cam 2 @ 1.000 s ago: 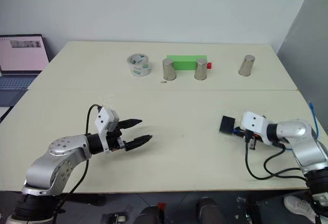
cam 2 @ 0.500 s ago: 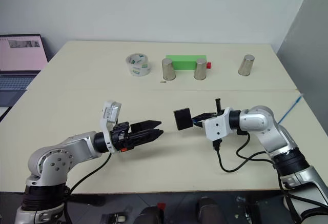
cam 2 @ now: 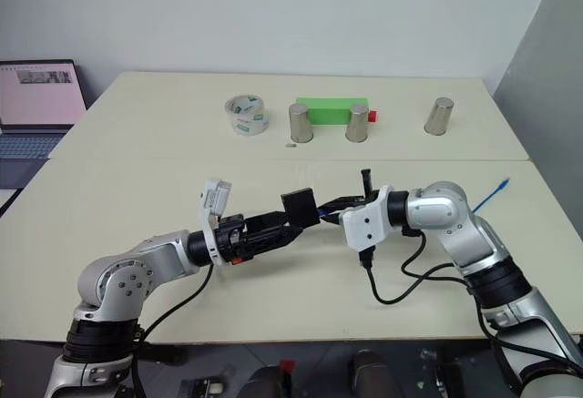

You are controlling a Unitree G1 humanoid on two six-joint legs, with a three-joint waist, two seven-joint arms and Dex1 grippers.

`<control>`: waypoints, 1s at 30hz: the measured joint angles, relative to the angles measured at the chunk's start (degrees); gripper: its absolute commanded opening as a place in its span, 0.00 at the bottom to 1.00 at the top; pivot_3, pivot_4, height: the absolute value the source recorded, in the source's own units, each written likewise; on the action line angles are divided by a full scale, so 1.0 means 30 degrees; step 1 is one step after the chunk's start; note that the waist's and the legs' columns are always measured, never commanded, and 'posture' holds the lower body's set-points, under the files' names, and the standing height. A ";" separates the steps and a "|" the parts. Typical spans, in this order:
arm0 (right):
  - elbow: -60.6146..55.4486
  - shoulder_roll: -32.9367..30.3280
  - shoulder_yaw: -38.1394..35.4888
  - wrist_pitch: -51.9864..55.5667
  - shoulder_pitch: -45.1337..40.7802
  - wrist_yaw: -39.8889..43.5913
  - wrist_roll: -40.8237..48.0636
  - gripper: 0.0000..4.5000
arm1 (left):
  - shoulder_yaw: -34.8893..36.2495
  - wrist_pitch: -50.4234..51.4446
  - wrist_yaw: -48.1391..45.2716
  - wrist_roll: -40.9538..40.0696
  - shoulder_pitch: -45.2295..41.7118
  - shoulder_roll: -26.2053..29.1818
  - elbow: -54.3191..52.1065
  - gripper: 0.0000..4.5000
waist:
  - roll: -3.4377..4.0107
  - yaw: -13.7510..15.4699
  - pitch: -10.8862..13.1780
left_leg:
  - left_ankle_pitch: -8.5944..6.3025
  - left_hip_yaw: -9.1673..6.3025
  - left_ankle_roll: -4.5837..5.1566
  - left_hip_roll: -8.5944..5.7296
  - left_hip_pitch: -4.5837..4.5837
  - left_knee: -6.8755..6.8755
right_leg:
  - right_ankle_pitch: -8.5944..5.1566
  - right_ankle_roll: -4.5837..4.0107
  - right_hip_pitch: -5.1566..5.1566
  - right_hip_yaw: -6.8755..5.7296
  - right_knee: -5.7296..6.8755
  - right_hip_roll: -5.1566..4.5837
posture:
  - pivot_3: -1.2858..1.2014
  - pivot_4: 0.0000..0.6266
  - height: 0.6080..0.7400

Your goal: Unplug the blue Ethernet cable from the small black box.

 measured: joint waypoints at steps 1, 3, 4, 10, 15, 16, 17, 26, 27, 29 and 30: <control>-0.0020 0.0056 0.0002 0.0047 0.0000 0.0022 0.0000 0.06 | -0.0011 -0.0056 -0.0055 0.0009 -0.0074 -0.0110 0.0054 0.88 | 0.0000 0.0006 0.0000 | 0.0000 0.0000 0.0000 0.0000 0.0000 0.0001 | 0.0000 0.0000 0.0000 0.0000 0.0001 0.0000 | 0.52 0.24 1.00; -0.0033 0.0123 0.0016 0.0176 0.0001 0.0104 0.0000 0.06 | -0.0013 -0.0247 -0.0196 0.0009 -0.0234 -0.0288 0.0209 0.77 | 0.0000 0.0010 0.0000 | 0.0000 0.0000 0.0000 0.0000 0.0002 0.0002 | -0.0001 0.0002 0.0000 -0.0001 0.0004 0.0000 | 0.52 0.24 1.00; -0.0034 0.0125 0.0015 0.0237 0.0001 0.0151 -0.0001 0.06 | -0.0013 -0.0272 -0.0223 0.0009 -0.0240 -0.0317 0.0242 0.73 | 0.0000 0.0001 0.0000 | 0.0000 0.0001 0.0000 0.0000 0.0005 0.0001 | -0.0001 0.0002 0.0000 0.0000 0.0005 0.0000 | 0.52 0.24 1.00; -0.0034 0.0145 0.0016 0.0273 0.0001 0.0219 -0.0028 0.06 | -0.0013 -0.0319 -0.0355 0.0129 -0.0256 -0.0291 0.0520 0.44 | 0.0000 -0.0007 0.0000 | 0.0000 0.0000 0.0001 0.0000 0.0002 -0.0001 | -0.0002 0.0003 0.0000 0.0000 0.0001 0.0001 | 0.52 0.24 1.00; -0.0024 0.0145 0.0026 0.0249 0.0002 0.0192 -0.0243 0.06 | -0.0034 -0.0693 -0.0349 0.0754 -0.0344 -0.0331 0.0830 0.19 | 0.0000 0.0000 0.0000 | 0.0000 -0.0003 0.0001 0.0000 0.0003 -0.0001 | -0.0002 0.0003 0.0000 -0.0003 0.0002 0.0001 | 0.52 0.24 1.00; -0.0024 0.0146 0.0027 0.0249 0.0002 0.0150 -0.0408 0.06 | -0.0064 -0.0723 -0.0308 0.0841 -0.0405 -0.0400 0.0932 0.17 | 0.0000 0.0006 0.0000 | 0.0000 -0.0003 0.0001 0.0000 0.0002 -0.0001 | -0.0002 0.0003 0.0000 -0.0003 0.0002 0.0001 | 0.52 0.24 1.00; -0.0022 0.0145 0.0031 0.0252 0.0003 0.0097 -0.0660 0.06 | -0.0098 -0.0766 -0.0247 0.0964 -0.0476 -0.0527 0.1070 0.17 | 0.0000 0.0019 0.0000 | 0.0000 -0.0001 0.0001 -0.0002 0.0002 0.0000 | -0.0002 0.0004 0.0000 -0.0002 0.0002 0.0001 | 0.52 0.24 1.00; -0.0175 -0.0175 0.0684 -0.0157 0.0008 0.0043 -0.1576 0.38 | -0.0196 -0.0971 0.0170 0.1926 -0.0723 -0.0693 0.1574 0.17 | 0.0000 0.0025 0.0000 | 0.0000 -0.0003 0.0000 -0.0002 0.0001 -0.0003 | -0.0003 0.0004 -0.0002 -0.0002 0.0000 0.0001 | 0.52 0.24 1.00; -0.0248 -0.0259 0.0685 -0.0117 0.0008 0.0196 -0.1554 0.43 | -0.0177 -0.1036 0.0160 0.1975 -0.0754 -0.0665 0.1636 0.17 | 0.0000 0.0027 0.0000 | 0.0000 0.0000 0.0000 -0.0002 0.0001 0.0000 | -0.0003 0.0005 -0.0002 -0.0001 0.0000 0.0001 | 0.52 0.24 1.00; -0.1142 -0.0799 0.0647 0.1132 0.0136 0.0979 -0.0816 0.52 | -0.0284 -0.1138 -0.0331 0.2137 -0.0800 -0.0238 0.1652 0.17 | 0.0000 0.0032 0.0000 | 0.0000 -0.0008 0.0000 -0.0001 -0.0002 -0.0006 | -0.0003 0.0005 -0.0003 -0.0004 -0.0006 0.0001 | 0.52 0.24 1.00; -0.1607 -0.0932 0.0493 0.1935 0.0305 0.1295 -0.0231 0.58 | -0.0357 -0.1197 -0.0668 0.2185 -0.0815 0.0089 0.1651 0.17 | 0.0000 0.0028 0.0000 | 0.0000 -0.0019 0.0000 -0.0001 -0.0006 -0.0010 | -0.0006 0.0000 -0.0003 -0.0012 -0.0007 0.0001 | 0.52 0.24 1.00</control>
